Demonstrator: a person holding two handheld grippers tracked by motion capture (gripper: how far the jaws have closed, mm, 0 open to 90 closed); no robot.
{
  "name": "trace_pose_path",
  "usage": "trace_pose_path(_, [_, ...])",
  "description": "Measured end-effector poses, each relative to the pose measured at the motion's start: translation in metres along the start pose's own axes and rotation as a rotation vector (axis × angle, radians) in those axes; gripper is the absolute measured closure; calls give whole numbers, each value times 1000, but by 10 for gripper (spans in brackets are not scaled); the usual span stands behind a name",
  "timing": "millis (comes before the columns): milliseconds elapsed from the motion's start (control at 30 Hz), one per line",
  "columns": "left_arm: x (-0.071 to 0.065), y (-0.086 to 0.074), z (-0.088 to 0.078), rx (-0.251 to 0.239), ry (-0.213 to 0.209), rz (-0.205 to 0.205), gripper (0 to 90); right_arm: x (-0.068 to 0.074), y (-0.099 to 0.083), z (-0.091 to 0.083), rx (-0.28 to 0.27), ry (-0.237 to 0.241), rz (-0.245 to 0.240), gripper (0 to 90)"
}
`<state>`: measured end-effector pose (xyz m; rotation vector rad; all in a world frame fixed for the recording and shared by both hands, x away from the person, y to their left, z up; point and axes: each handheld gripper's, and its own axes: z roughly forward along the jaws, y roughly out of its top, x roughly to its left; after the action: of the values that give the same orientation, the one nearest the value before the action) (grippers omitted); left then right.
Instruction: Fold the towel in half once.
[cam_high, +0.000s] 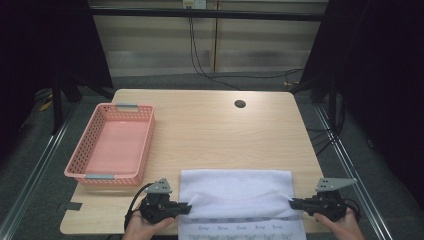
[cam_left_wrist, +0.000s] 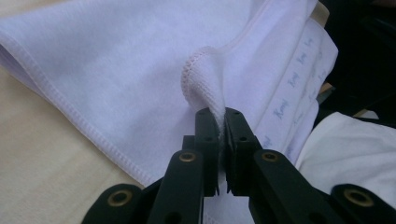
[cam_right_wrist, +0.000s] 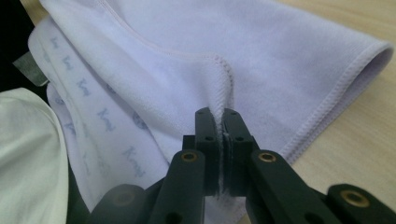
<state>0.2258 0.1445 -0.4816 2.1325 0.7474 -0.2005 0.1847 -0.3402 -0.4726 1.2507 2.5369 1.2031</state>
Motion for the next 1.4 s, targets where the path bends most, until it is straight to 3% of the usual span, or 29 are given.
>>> trace_pose_path(100, [0,-2,5,16,18,8,851,-1,-1,6,40,-3,0,869])
trace_pose_path(133, [2,-1,10,33,0,-3,852,-1,-1,9,56,-3,-5,869])
trace_pose_path(167, [2,0,15,59,31,13,853,-1,-1,12,73,-6,-3,869])
trace_pose_path(200, [3,1,18,68,29,16,854,-1,-1,14,90,-5,-2,869])
trace_pose_path(300, [6,3,21,79,30,-4,858,-2,-2,20,113,3,7,869])
trace_pose_path(400, [9,3,20,73,43,-7,860,-6,-2,22,112,22,29,872])
trace_pose_path(467, [11,5,20,65,80,-7,862,-6,-1,23,112,15,25,873])
trace_pose_path(700, [32,18,24,63,83,-36,864,-2,3,26,104,-43,5,871])
trace_pose_path(767, [37,24,26,60,102,-23,864,-7,4,28,92,-49,31,872])
trace_pose_path(967, [60,38,32,31,107,-78,865,-23,19,38,77,-83,59,872])
trace_pose_path(1067, [66,46,36,30,130,-60,865,-30,26,41,73,-98,67,872])
trace_pose_path(1200, [80,58,41,20,143,-68,866,-42,36,47,67,-123,79,872])
trace_pose_path(1400, [100,77,49,10,175,-70,866,-70,54,58,32,-156,100,872])
